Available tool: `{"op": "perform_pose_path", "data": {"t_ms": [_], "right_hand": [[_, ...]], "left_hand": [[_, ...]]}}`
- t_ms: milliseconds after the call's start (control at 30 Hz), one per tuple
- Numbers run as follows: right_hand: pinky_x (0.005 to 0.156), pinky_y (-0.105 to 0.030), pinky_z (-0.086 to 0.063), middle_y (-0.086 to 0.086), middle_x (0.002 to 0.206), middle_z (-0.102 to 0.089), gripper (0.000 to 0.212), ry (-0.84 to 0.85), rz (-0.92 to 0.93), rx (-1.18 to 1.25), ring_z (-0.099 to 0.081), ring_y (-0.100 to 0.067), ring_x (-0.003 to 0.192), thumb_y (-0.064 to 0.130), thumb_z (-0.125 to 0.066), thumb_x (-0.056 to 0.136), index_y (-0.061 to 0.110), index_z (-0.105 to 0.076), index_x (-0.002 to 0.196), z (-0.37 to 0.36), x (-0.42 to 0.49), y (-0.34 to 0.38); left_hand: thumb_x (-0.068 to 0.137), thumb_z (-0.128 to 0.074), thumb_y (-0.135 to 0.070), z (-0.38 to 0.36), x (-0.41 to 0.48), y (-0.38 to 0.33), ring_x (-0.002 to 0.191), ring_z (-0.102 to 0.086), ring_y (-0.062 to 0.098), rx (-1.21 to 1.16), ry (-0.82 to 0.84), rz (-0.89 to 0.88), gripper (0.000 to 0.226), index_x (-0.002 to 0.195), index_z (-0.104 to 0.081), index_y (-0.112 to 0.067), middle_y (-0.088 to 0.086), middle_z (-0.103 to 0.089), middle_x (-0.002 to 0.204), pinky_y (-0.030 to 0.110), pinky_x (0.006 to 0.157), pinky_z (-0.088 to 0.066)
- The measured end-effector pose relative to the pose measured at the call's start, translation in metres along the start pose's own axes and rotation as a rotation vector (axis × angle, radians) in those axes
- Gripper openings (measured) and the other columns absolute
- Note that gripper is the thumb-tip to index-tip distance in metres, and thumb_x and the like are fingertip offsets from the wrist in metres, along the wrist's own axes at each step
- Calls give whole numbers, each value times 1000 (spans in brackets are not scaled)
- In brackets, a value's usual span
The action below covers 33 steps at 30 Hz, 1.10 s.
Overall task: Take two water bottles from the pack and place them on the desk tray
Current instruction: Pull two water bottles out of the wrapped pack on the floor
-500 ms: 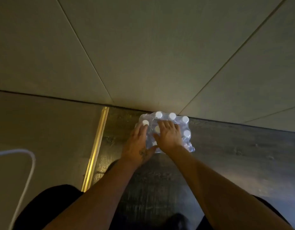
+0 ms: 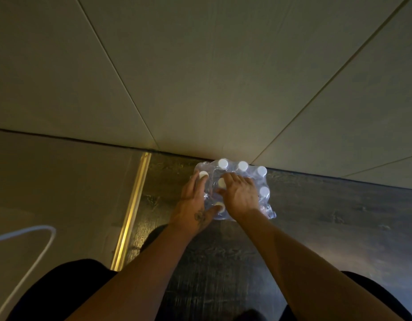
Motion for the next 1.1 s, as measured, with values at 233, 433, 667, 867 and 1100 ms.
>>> {"op": "perform_pose_path", "data": {"t_ms": [233, 433, 667, 867, 1100], "right_hand": [[70, -42, -64, -5, 112, -73, 37, -168, -27, 405, -73, -22, 87, 54, -55, 102, 26, -51, 126, 81, -12, -11], [60, -4, -40, 7, 94, -68, 31, -481, -88, 708, -59, 1, 72, 46, -58, 107, 16, -61, 113, 157, -16, -31], [67, -20, -48, 11, 91, -71, 37, -459, -122, 833, -66, 4, 83, 47, -57, 108, 12, -67, 113, 173, -20, -35], [68, -31, -53, -1, 97, -78, 43, -473, -93, 884, -73, -15, 84, 51, -56, 107, 11, -71, 110, 176, -14, -35], [61, -24, -53, 1, 72, -72, 61, -265, -135, 696, -70, -6, 69, 59, -21, 111, 26, -68, 91, 138, -5, -42]], "left_hand": [[81, -88, -54, 6, 5, -11, 158, -36, 32, -210, -72, -34, 103, 165, -35, -24, 9, -33, 172, 59, 121, -45], [69, -95, -55, 13, 19, -43, 143, -56, 25, -319, -99, 11, 95, 149, -54, -26, 3, -57, 154, 54, 116, -51], [66, -91, -62, 8, 20, -68, 134, -61, 21, -447, -42, 75, 102, 152, -46, -31, -5, -63, 144, 45, 114, -50], [64, -93, -55, -2, 19, -71, 119, -64, 13, -455, -50, 116, 91, 142, -49, -38, -19, -61, 122, 16, 97, -46], [61, -98, -45, 27, 13, -69, 116, -67, 14, -518, -134, 131, 88, 137, -54, -37, -9, -69, 131, 36, 98, -56]]}}
Point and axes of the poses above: each hand's wrist, its own x-axis towards the middle knuckle, its own z-axis out of the back of the hand, y = z × x, the point moved 3 cm from there along x, towards the middle knuckle
